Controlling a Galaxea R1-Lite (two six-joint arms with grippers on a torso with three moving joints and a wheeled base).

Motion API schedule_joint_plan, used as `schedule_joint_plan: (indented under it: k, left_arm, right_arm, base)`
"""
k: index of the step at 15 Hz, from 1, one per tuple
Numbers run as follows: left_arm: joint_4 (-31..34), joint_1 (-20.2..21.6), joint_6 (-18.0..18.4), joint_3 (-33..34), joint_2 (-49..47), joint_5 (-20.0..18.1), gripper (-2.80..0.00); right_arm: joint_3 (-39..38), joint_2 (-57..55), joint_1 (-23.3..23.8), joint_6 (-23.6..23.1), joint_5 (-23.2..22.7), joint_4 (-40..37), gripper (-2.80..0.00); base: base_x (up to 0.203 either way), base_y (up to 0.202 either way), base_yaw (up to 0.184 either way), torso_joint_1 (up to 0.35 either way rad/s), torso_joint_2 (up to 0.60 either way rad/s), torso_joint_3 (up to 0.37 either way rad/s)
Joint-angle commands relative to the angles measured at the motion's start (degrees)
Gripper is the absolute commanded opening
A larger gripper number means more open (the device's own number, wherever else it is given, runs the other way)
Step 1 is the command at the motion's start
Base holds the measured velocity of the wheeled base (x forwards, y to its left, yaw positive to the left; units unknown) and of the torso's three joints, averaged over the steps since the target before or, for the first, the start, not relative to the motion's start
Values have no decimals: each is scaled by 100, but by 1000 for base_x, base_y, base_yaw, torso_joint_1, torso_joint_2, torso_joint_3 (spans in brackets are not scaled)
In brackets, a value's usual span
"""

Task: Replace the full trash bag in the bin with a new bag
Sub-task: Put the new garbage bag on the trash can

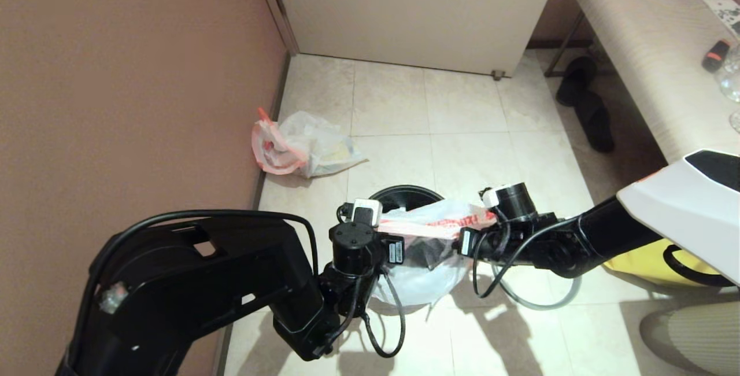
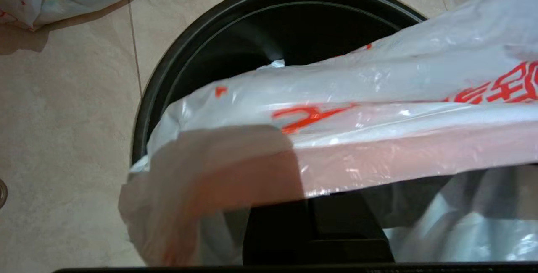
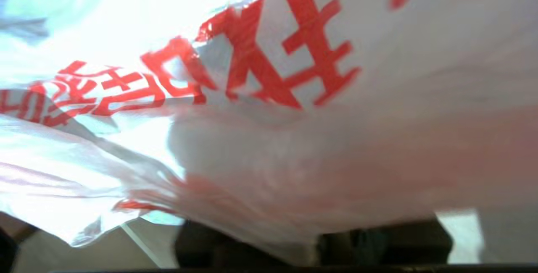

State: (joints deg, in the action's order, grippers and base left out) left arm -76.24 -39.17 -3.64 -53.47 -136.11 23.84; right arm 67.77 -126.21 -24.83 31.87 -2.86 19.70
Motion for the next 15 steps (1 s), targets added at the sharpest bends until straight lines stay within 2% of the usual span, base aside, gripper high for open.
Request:
schedule_joint_plan:
  k: [1, 4, 7, 15]
  left_arm:
    - [-32, 17, -5, -39, -36, 16, -280]
    - [-31, 66, 4, -141, -203, 22, -280]
    - [-14, 163, 23, -182, -194, 19, -280]
    - [-51, 505, 257, -273, 56, 51, -280]
  right_arm:
    - [-173, -44, 29, 14, 12, 499, 0]
    - [-197, 2, 35, -75, 27, 378, 0]
    - [-176, 222, -16, -225, 32, -224, 0]
    - [-31, -87, -178, -304, 65, -254, 0]
  base:
    - [0, 0, 0, 0, 0, 0]
    - [0, 0, 0, 0, 0, 0]
    - [0, 0, 0, 0, 0, 0]
    - [0, 0, 0, 0, 0, 0]
